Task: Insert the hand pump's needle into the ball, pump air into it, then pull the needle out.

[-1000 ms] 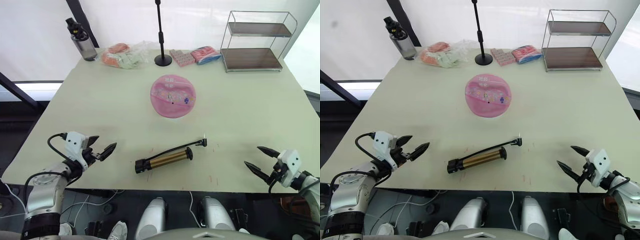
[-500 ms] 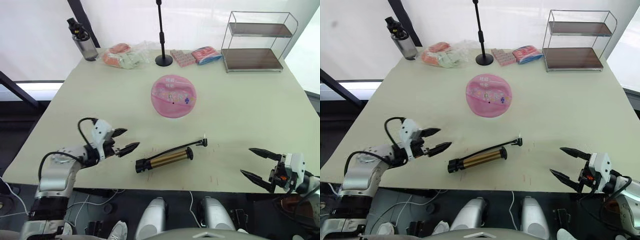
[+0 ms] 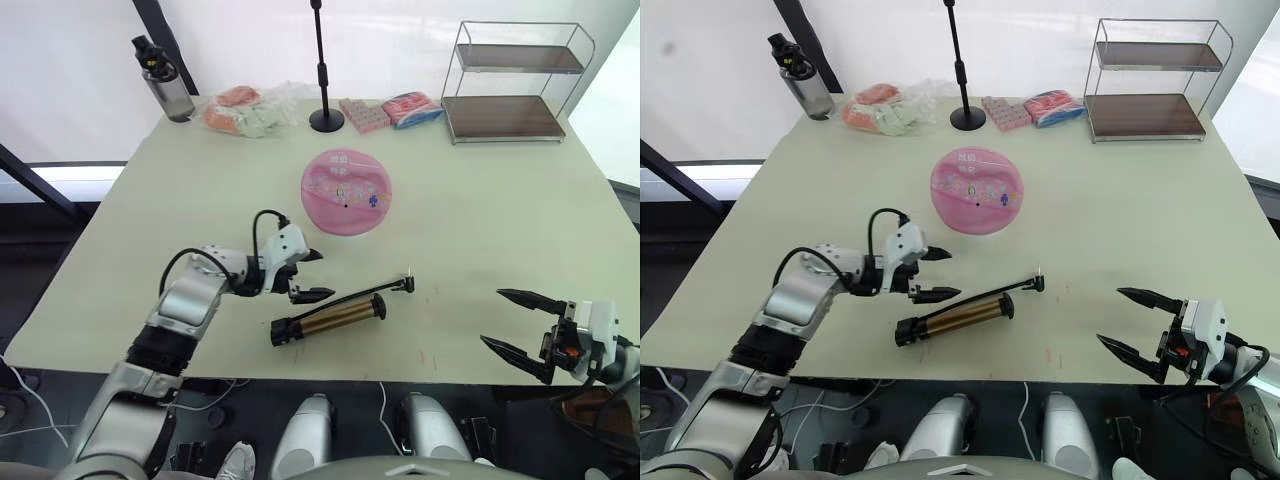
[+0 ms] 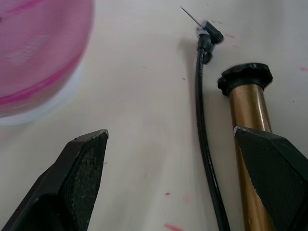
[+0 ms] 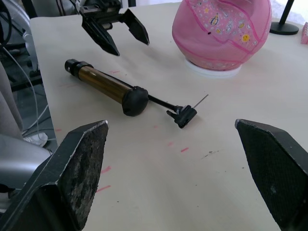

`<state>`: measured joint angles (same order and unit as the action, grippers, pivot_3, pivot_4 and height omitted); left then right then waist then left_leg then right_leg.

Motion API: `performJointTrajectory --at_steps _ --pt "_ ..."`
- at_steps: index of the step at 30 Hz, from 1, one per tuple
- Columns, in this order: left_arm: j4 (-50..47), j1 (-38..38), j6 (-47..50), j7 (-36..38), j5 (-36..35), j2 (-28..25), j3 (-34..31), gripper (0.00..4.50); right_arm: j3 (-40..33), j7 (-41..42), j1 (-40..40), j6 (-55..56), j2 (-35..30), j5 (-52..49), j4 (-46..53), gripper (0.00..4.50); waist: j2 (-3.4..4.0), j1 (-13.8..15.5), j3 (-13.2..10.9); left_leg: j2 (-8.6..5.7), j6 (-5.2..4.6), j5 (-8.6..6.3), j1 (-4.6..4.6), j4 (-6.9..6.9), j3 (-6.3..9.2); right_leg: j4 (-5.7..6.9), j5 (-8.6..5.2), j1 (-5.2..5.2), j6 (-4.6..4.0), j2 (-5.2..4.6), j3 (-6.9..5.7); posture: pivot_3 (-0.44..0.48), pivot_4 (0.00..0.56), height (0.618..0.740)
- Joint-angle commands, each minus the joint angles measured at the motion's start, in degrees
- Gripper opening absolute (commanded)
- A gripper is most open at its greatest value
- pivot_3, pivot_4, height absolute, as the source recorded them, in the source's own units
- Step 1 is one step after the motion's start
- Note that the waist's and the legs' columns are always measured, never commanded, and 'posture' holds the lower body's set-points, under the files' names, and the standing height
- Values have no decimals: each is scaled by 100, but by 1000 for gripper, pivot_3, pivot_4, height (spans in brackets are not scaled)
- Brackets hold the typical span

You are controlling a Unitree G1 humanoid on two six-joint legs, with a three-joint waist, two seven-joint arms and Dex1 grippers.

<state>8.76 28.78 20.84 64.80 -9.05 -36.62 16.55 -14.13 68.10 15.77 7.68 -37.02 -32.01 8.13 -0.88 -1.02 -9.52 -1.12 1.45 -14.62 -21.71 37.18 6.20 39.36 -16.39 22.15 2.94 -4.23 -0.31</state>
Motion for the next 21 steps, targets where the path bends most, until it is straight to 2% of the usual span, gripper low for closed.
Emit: performJointTrajectory --at_steps 1,11,16,17,18,20,21 --pt "263 329 -143 35 199 214 187 4500 -201 -34 86 10 -23 -116 249 4419 0 14 -2 0 0 0 0 0 0 0 0 0 0 0 -1 0 150 740" --pt "969 792 -335 -46 748 905 677 4500 -323 -199 136 -7 -52 -146 519 4419 -3 13 -5 -1 -1 -1 -3 9 0 -1 1 -1 3 0 0 0 150 740" --pt "1078 844 -235 -353 1032 1326 803 4500 -363 -226 92 2 -73 -123 529 4419 -7 22 -7 -1 -1 -1 -4 10 1 -1 2 -2 4 0 0 0 150 740" --pt "1039 817 -191 -337 1033 1368 808 3955 -370 -231 94 -4 -72 -126 541 4500 -7 21 -8 -1 -1 -1 -4 10 1 -1 2 -2 4 0 -1 0 150 740" --pt "1069 814 -176 -394 1065 1428 818 3753 -378 -233 98 -14 -75 -130 550 4500 -7 19 -8 -1 -1 -1 -4 10 1 -1 2 -2 4 0 -1 0 150 740" --pt "1136 819 -210 -472 1149 1493 846 2979 -385 -230 109 -24 -76 -132 558 4500 -7 18 -8 -1 -1 -1 -4 10 0 -1 2 -1 4 0 0 0 150 740" --pt "1159 821 -213 -471 1183 1508 856 2979 -386 -230 110 -27 -73 -130 557 4500 -7 17 -8 -1 -1 -1 -4 10 0 -1 2 -2 4 0 0 0 150 740"
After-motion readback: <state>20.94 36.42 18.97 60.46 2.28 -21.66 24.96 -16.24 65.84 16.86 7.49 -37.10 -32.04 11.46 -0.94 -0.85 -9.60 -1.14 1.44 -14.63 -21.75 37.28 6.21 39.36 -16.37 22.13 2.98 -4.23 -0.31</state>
